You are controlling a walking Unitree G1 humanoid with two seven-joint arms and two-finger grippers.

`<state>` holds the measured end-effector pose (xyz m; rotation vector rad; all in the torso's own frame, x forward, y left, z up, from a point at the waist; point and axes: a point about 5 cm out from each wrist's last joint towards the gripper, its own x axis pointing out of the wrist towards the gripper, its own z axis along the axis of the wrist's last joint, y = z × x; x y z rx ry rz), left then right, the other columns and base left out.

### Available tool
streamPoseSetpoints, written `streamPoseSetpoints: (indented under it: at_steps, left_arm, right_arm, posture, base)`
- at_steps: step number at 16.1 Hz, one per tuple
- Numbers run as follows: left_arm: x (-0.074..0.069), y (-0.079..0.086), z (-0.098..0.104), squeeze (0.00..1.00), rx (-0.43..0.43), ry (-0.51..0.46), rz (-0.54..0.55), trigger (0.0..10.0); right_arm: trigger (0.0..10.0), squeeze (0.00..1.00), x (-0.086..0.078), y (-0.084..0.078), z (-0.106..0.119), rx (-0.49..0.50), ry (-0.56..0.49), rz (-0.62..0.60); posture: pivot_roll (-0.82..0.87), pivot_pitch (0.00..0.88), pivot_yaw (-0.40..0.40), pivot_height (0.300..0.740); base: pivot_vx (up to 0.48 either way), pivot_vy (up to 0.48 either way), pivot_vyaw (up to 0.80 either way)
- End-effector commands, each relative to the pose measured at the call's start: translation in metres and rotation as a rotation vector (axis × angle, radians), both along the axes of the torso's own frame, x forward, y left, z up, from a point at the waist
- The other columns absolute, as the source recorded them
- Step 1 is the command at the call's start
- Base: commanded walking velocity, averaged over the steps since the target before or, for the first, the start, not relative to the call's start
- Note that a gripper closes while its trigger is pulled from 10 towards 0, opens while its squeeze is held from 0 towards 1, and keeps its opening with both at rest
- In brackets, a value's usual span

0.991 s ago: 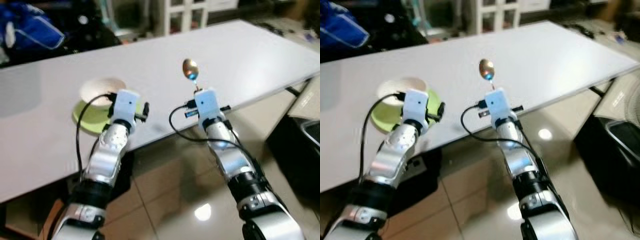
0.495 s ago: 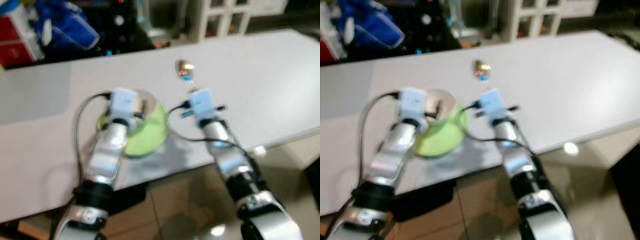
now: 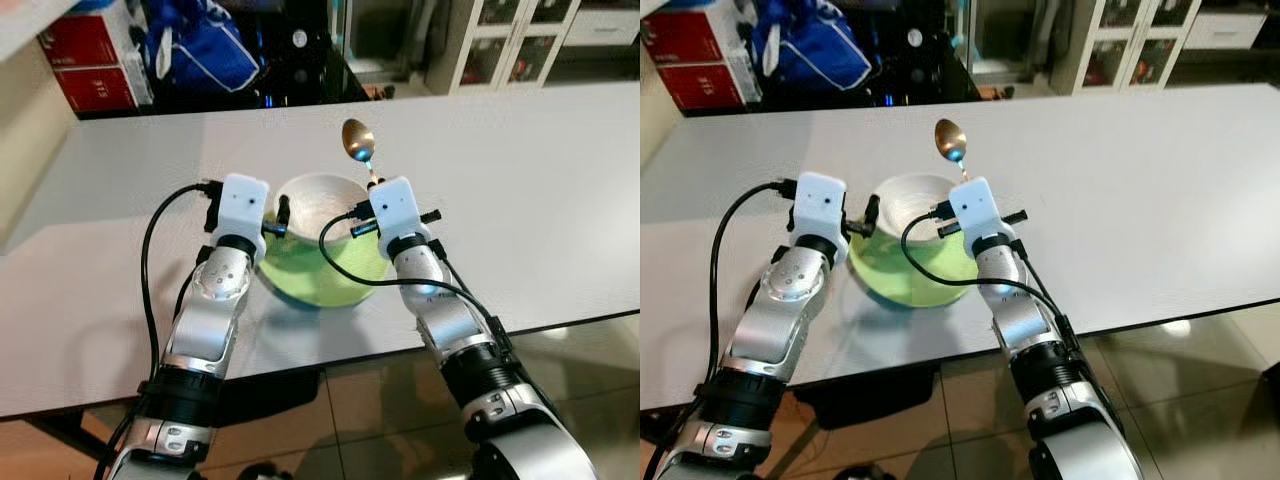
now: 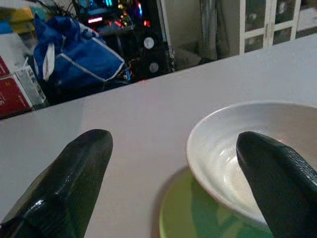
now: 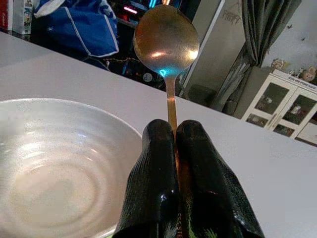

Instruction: Setting the table

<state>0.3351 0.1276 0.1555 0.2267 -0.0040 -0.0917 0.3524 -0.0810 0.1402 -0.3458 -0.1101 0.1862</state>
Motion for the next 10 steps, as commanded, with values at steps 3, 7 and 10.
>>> streamPoseSetpoints:
  at_steps: [3, 7, 10]
  left_arm:
    - [-0.001, 0.000, 0.003, 0.00, 0.005, -0.010, 0.013, 10.0]
    - [-0.002, -0.001, 0.004, 0.00, 0.011, -0.010, 0.006, 10.0]
    - [-0.003, 0.000, 0.004, 0.00, 0.013, -0.012, 0.007, 10.0]
  right_arm:
    - [10.0, 0.00, 0.006, -0.014, 0.012, 0.021, -0.028, -0.039]
    - [10.0, 0.00, 0.011, -0.033, 0.012, 0.035, -0.020, -0.110]
    - [10.0, 0.00, 0.015, -0.044, 0.009, 0.051, 0.012, -0.157]
  posture:
    - [0.11, 0.000, 0.011, 0.740]
    - [0.11, 0.000, 0.015, 0.740]
    - [0.11, 0.000, 0.015, 0.740]
  base:
    - [0.000, 0.000, 0.00]
    - [0.000, 0.000, 0.00]
    - [0.000, 0.000, 0.00]
